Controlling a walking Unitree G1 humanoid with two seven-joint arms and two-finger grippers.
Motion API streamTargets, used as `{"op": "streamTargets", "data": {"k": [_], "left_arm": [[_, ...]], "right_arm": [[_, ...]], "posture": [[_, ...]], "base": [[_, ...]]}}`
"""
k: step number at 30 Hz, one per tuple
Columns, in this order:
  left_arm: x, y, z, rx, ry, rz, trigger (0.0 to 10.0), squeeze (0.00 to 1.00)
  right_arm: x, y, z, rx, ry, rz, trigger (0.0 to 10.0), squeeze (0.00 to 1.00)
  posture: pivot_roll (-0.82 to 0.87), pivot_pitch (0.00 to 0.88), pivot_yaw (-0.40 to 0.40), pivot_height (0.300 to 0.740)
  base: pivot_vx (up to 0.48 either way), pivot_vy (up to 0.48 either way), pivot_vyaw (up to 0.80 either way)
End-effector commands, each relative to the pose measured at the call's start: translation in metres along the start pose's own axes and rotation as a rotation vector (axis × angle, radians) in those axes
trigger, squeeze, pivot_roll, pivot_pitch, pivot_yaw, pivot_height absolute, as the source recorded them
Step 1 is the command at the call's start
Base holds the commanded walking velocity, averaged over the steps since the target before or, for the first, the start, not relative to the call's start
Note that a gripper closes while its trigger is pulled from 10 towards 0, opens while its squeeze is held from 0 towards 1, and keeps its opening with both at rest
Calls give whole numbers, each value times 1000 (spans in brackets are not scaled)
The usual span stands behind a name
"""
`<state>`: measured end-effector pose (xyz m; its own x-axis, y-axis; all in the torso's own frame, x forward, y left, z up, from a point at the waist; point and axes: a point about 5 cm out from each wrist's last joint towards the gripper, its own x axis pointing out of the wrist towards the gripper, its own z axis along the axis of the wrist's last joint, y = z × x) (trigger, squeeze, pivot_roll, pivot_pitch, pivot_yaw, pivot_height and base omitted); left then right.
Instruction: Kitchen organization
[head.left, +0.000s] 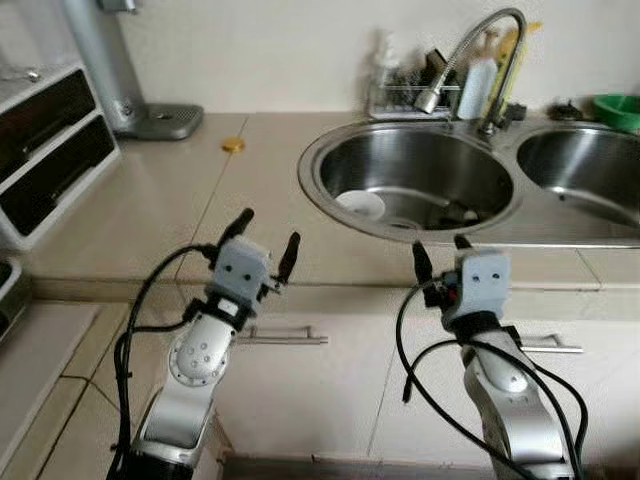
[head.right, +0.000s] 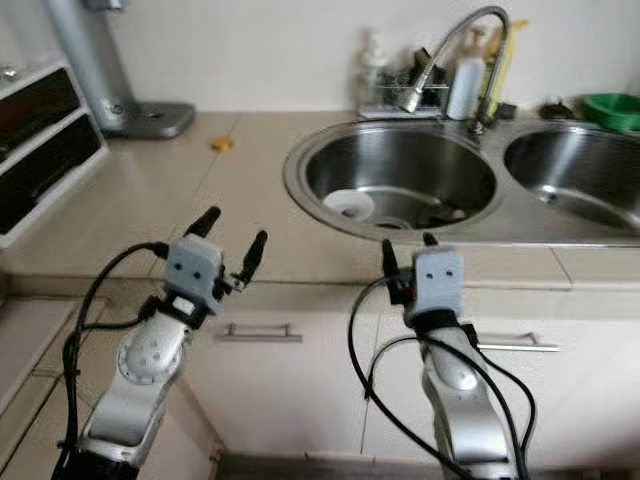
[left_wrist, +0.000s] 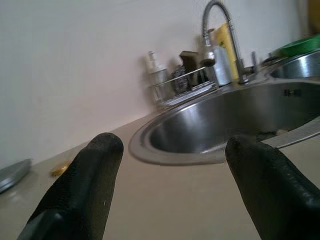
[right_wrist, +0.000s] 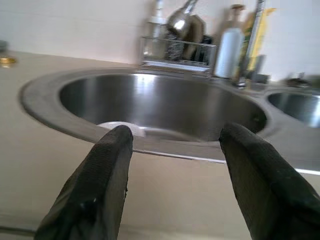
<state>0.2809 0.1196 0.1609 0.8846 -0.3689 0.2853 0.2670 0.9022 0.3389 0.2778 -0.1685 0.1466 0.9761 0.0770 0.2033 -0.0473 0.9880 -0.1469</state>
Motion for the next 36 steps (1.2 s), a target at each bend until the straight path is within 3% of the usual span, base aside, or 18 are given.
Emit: {"op": "streamTargets", "data": {"k": [1, 10, 29, 36], "left_arm": [[-5, -2, -6, 31, 24, -24, 10000, 0], [-1, -6, -3, 67, -12, -36, 10000, 0], [3, -12, -2, 82, -63, -69, 10000, 0], [1, -13, -8, 74, -41, -70, 10000, 0]], "right_arm": [[-3, 2, 0, -26, -25, 20, 10000, 0], [-12, 5, -7, -10, -54, 30, 10000, 0], [-8, 0, -2, 5, -130, -23, 10000, 0], [-6, -1, -3, 2, -126, -33, 10000, 0]], "posture": [[47, 0, 28, 740], [53, 0, 26, 740], [46, 0, 36, 740], [46, 0, 35, 740]], "base": [[0, 0, -800], [0, -238, -800], [0, -410, -800], [0, 0, -800]]}}
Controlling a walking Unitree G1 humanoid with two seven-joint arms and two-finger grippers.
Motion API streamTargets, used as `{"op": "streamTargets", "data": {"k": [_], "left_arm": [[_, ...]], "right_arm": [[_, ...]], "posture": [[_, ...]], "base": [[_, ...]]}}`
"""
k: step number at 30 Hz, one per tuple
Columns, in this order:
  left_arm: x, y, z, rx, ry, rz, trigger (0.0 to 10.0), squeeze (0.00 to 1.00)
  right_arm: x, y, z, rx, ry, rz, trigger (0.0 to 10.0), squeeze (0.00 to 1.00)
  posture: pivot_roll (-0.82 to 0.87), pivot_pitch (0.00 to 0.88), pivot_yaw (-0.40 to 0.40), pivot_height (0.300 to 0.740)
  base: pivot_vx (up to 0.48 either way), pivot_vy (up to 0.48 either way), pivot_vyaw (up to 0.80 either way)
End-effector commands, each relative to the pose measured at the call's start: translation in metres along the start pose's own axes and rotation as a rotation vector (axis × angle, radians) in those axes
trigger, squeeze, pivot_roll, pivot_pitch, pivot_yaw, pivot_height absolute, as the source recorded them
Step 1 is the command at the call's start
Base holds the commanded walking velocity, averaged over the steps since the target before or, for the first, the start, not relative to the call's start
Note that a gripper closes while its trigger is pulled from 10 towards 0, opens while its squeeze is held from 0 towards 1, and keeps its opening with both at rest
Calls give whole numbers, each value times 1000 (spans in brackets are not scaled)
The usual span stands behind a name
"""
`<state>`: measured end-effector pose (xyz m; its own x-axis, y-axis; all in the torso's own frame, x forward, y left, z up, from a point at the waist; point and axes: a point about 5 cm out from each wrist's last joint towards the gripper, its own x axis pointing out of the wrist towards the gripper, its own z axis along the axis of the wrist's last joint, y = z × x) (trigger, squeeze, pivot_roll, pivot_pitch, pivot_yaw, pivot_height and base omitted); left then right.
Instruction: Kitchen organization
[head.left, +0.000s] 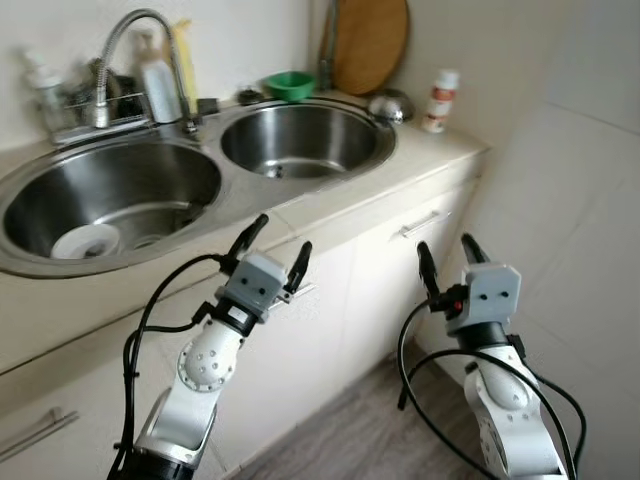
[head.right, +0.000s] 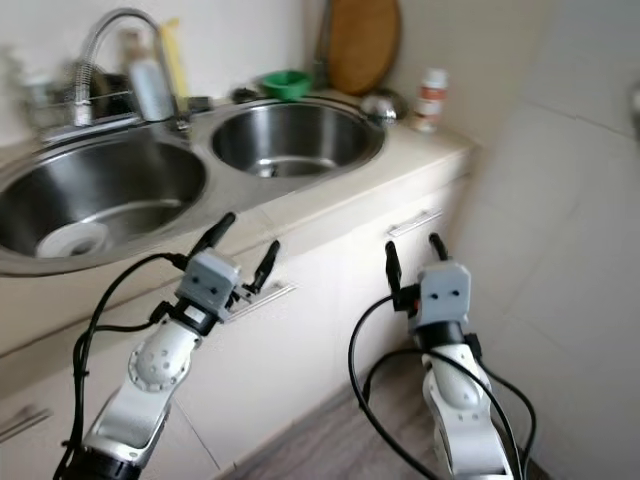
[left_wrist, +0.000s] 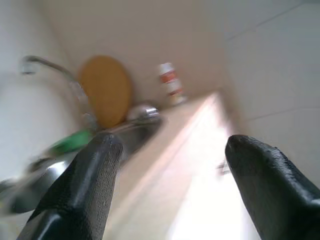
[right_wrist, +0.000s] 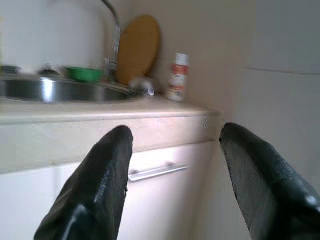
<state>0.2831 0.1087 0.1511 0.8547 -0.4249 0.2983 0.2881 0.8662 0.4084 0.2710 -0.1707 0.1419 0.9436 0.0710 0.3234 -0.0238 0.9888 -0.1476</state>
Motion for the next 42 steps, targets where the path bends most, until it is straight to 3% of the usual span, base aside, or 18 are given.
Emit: {"op": "streamTargets", "data": {"k": [1, 12, 30, 33, 36, 37, 42], "left_arm": [[-2, -1, -1, 11, 1, -18, 10000, 0], [-6, -2, -13, 12, 55, -27, 10000, 0], [-13, -18, -26, 8, 119, -136, 10000, 0], [-16, -20, -30, 15, 141, -149, 10000, 0], [-24, -19, -38, 12, 177, -153, 10000, 0], [-36, -20, -49, 26, 234, -173, 10000, 0], [-50, -22, -63, -20, 312, -169, 10000, 0]], "right_arm": [[2, 0, 0, 8, -4, -12, 10000, 0], [5, -7, -4, 5, 21, -53, 10000, 0], [8, -13, -8, 2, 50, -81, 10000, 0], [7, -12, -13, 36, 89, -91, 10000, 0], [6, -11, -20, 59, 131, -75, 10000, 0], [3, -8, -25, 51, 163, -38, 10000, 0], [-7, 5, -43, -5, 275, 71, 10000, 0]], "posture": [[46, 0, 35, 740], [38, 0, 36, 740], [31, 0, 41, 740], [28, 0, 44, 740], [26, 0, 46, 740], [24, 0, 47, 740], [25, 0, 48, 740]], "base": [[0, 0, -800], [0, 0, -800], [0, 0, -800], [0, 0, -800], [0, 0, -800], [0, 0, -800], [0, 0, -798]]}}
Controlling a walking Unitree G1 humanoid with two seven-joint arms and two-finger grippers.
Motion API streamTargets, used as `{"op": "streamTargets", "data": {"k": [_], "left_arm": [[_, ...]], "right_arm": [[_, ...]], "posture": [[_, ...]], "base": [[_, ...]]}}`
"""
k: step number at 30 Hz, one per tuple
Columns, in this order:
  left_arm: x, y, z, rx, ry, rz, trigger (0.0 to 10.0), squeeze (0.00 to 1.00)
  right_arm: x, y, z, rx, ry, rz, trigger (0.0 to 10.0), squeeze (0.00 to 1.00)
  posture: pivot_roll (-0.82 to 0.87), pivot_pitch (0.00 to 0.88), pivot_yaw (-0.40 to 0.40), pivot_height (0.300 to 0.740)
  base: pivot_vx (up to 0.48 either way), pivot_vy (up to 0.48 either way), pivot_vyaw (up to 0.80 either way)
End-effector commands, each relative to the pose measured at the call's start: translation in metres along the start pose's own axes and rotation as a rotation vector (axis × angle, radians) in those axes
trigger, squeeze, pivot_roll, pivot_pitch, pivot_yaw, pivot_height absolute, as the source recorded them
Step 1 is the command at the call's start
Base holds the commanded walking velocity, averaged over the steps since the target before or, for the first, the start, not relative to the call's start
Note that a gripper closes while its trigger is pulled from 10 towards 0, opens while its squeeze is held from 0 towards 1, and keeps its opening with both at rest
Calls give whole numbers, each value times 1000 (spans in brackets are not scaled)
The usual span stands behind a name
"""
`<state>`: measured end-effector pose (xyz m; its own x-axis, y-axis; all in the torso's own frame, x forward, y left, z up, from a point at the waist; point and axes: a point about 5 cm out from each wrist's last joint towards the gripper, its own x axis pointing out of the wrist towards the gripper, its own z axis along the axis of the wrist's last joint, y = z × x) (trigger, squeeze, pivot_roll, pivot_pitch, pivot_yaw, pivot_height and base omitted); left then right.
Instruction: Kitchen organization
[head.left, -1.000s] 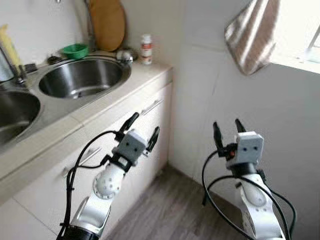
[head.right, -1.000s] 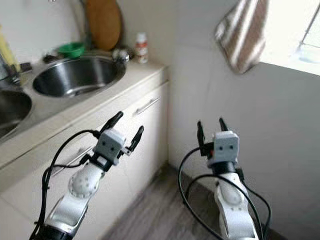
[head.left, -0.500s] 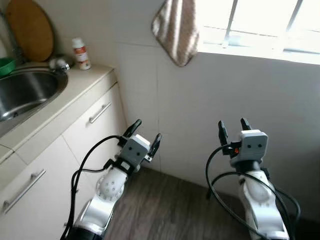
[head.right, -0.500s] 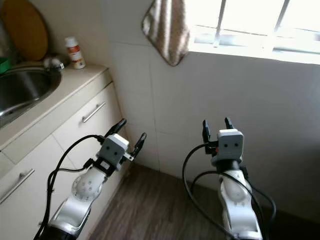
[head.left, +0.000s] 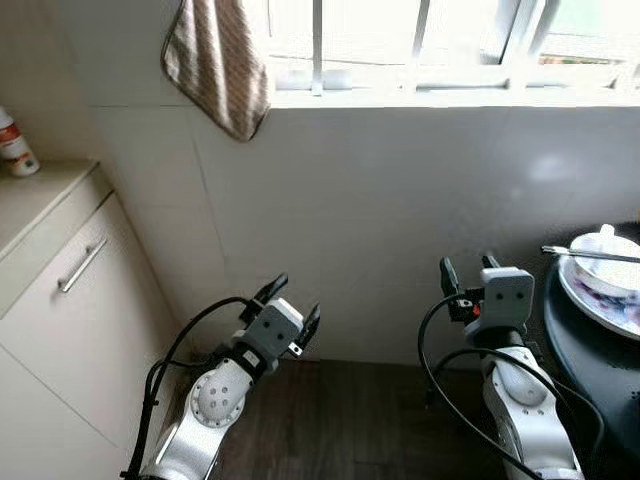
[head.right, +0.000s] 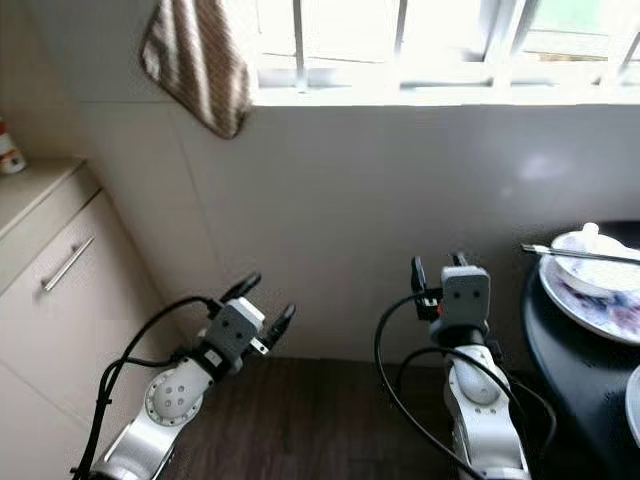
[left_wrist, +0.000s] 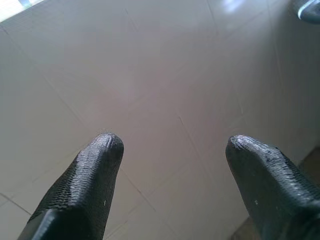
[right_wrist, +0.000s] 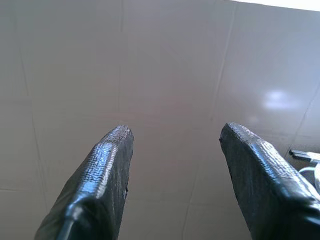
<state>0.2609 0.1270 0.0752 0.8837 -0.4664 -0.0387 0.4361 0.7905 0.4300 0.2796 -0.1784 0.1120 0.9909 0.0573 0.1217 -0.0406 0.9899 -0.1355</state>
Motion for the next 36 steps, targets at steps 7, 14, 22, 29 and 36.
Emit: {"op": "streamTargets", "data": {"k": [7, 14, 22, 29, 36], "left_arm": [[1, -7, -10, -27, 41, -21, 10000, 0], [3, -8, -12, -33, 48, -23, 10000, 0], [4, -9, -14, -40, 55, -18, 10000, 0], [4, -9, -13, -50, 49, -10, 10000, 0], [4, -8, -12, -77, 38, 4, 10000, 0]], "right_arm": [[-6, 20, -22, -97, 118, 163, 10000, 0], [-12, 34, -32, -208, 178, 278, 10000, 0], [-13, 38, -32, -240, 170, 321, 10000, 0], [-8, 36, -2, -335, -58, 286, 10000, 0], [-3, 26, 38, -451, -329, 182, 10000, 0]], "posture": [[22, 0, 46, 740], [21, 0, 43, 740], [25, 0, 37, 740], [27, 0, 36, 740], [21, 0, 37, 740]], "base": [[0, 0, -779], [0, -102, -274], [0, -450, 0], [0, -464, 0], [0, -69, 0]]}}
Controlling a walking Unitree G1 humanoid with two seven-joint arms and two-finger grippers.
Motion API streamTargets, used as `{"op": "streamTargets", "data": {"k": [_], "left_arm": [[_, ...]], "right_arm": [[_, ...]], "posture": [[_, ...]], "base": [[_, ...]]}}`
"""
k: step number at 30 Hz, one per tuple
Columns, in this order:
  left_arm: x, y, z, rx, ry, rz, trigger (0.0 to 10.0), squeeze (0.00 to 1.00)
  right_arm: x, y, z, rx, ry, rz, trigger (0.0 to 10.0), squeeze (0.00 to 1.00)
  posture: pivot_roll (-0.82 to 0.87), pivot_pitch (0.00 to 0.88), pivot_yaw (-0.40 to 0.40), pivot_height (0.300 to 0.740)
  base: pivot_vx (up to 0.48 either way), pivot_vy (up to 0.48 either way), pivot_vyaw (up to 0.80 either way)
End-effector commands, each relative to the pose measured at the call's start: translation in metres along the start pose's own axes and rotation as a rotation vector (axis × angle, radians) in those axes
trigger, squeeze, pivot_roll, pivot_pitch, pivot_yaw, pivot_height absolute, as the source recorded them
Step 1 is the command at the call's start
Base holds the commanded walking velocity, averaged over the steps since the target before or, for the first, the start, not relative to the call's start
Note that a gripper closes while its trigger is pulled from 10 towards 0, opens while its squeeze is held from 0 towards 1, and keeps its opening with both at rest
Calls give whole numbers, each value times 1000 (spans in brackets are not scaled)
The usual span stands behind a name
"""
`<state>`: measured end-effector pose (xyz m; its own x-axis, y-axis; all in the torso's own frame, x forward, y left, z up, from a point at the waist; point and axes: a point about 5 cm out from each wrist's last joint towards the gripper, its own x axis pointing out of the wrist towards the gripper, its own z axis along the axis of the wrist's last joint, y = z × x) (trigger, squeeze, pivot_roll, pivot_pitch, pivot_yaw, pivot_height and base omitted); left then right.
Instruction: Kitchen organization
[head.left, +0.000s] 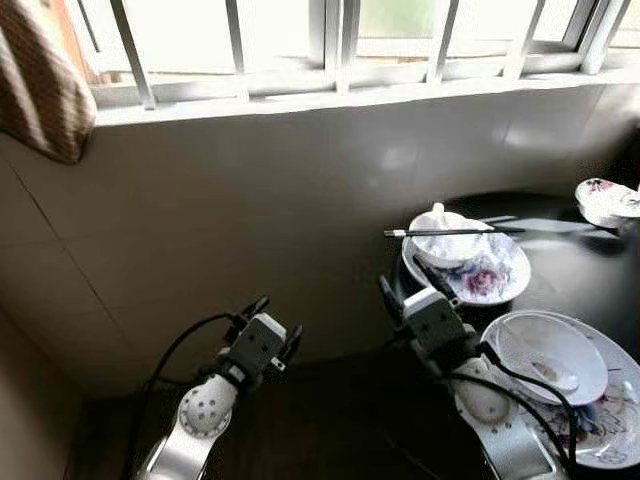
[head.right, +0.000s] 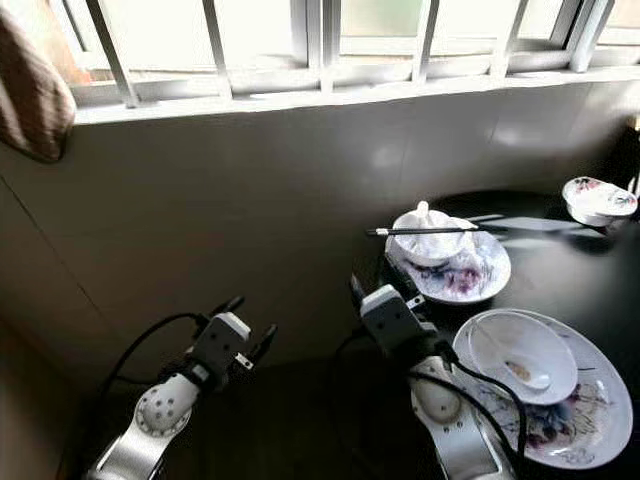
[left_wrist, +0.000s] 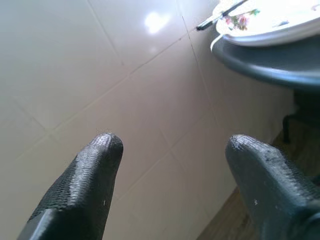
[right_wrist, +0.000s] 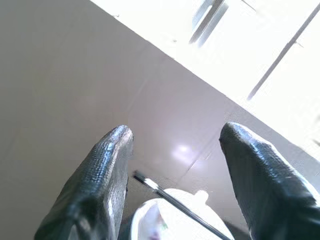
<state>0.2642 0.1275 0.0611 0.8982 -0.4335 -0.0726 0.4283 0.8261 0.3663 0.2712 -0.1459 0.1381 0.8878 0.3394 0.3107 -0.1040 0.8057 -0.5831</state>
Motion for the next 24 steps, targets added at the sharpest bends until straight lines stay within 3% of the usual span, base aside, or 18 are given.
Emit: {"op": "streamTargets", "data": {"k": [1, 8, 17, 21, 24], "left_arm": [[1, -4, 1, -8, -7, -17, 10000, 0], [1, -3, 1, -20, -10, -15, 10000, 0], [1, -1, 1, -46, -10, -4, 10000, 0], [1, -1, 1, -46, -8, -4, 10000, 0], [0, 0, 0, -53, -6, -6, 10000, 0]], "right_arm": [[1, -5, 2, 7, -4, -25, 10000, 0], [-6, -7, -15, 98, 109, -87, 10000, 0], [-11, -25, -27, 152, 194, -136, 10000, 0], [-19, -32, -31, 142, 232, -121, 10000, 0], [-24, -41, -30, 170, 261, -44, 10000, 0]], "posture": [[21, 0, 37, 740], [21, 0, 34, 740], [20, 0, 24, 740], [20, 0, 24, 740], [10, 0, 28, 740]], "base": [[0, 0, 0], [0, 0, 0], [0, 0, 0], [0, 0, 0], [0, 0, 0]]}}
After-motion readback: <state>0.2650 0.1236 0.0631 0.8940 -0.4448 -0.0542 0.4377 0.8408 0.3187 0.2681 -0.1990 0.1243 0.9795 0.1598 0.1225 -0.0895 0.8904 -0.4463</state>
